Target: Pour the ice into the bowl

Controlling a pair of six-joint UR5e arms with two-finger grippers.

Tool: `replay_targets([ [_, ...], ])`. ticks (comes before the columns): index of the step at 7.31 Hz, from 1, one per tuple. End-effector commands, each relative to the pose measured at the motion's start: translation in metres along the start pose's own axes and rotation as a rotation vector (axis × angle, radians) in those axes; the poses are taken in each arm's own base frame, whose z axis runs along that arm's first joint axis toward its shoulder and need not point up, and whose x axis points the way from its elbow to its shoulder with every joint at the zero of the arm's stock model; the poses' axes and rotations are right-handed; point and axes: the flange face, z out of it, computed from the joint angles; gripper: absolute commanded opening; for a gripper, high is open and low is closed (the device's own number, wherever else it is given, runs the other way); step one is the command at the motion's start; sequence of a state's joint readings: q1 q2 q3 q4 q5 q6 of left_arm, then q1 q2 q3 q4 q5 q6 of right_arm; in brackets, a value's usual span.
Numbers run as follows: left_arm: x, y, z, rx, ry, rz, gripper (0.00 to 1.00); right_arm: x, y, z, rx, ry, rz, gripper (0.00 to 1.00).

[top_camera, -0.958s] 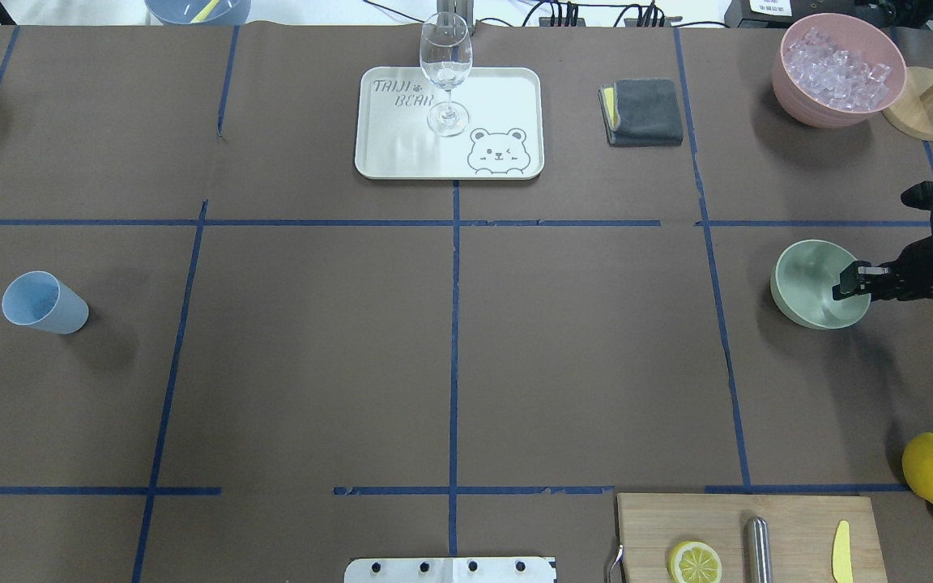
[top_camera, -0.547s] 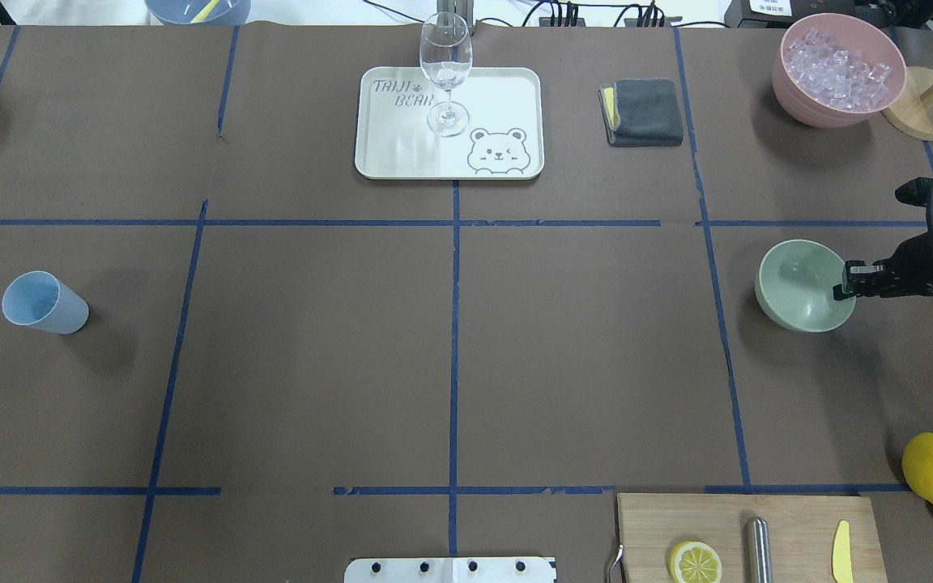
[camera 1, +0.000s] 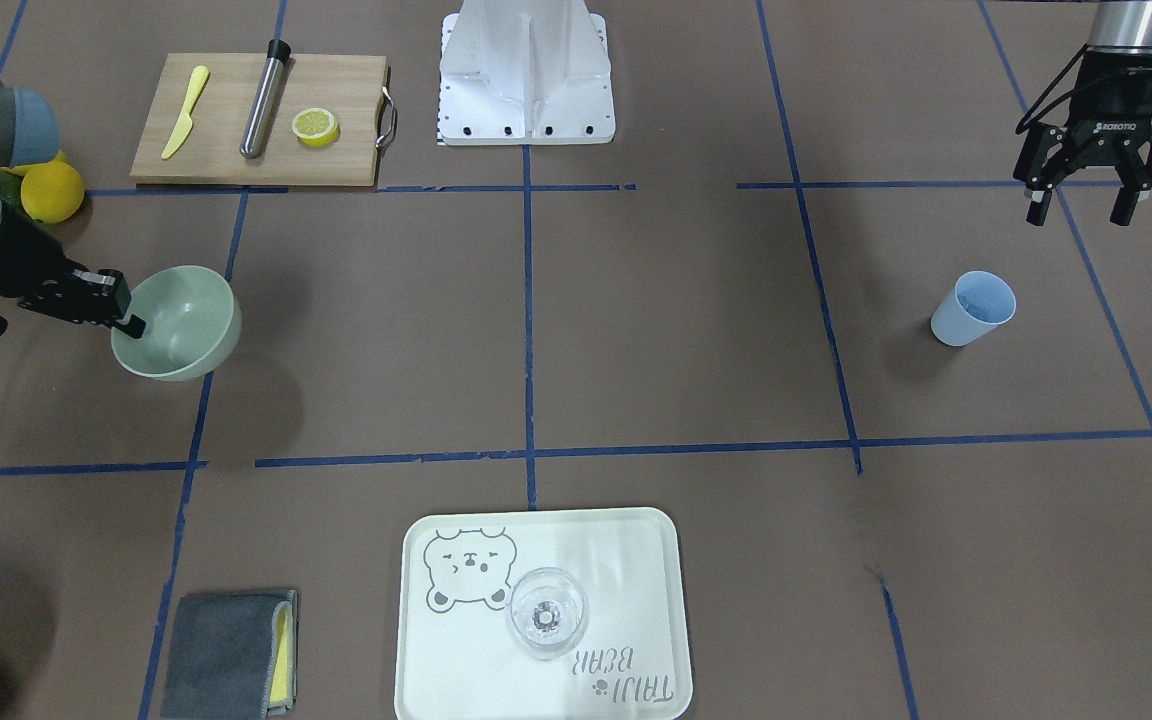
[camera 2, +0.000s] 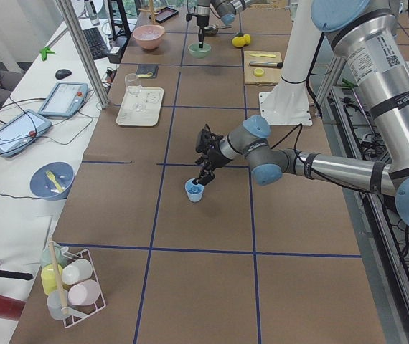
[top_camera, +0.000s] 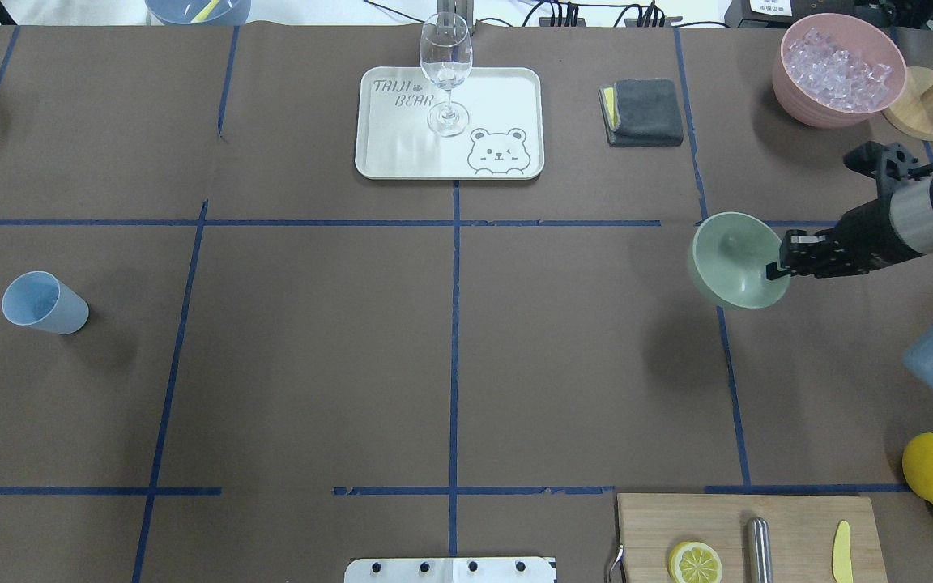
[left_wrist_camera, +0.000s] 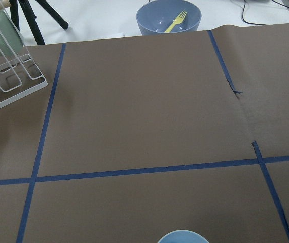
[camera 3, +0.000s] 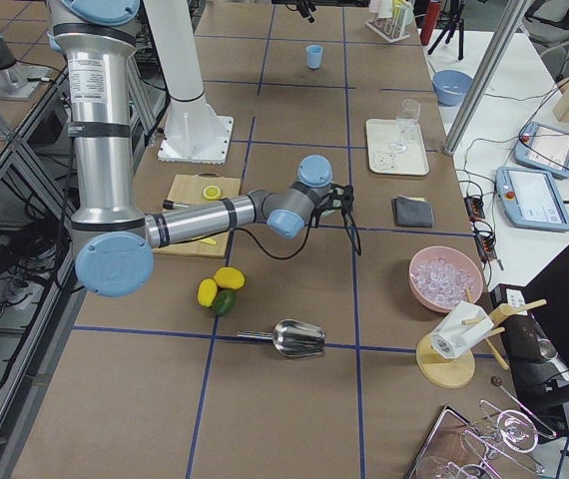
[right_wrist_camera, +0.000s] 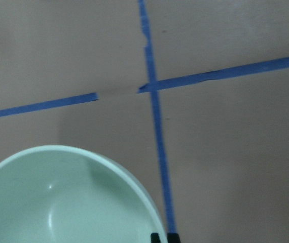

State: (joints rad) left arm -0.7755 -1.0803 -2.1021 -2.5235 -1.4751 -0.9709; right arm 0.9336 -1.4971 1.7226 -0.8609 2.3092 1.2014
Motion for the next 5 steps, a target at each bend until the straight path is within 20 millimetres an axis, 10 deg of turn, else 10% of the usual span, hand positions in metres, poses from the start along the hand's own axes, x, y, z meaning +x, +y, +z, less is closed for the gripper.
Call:
replay_targets([
  [1, 0.003, 0.011, -0.001, 0.034, -0.01, -0.01, 1.0, -0.149, 0.024, 0.057, -0.032, -0.013, 0.053, 0.0],
  [3, 0.03, 0.046, 0.016, 0.058, -0.02, -0.064, 1.0, -0.294, 0.06, 0.089, -0.023, 0.072, 0.07, 0.0],
  [5, 0.051, 0.095, 0.034, 0.081, -0.024, -0.118, 1.0, -0.359, 0.104, 0.111, -0.026, 0.064, 0.066, 0.0],
])
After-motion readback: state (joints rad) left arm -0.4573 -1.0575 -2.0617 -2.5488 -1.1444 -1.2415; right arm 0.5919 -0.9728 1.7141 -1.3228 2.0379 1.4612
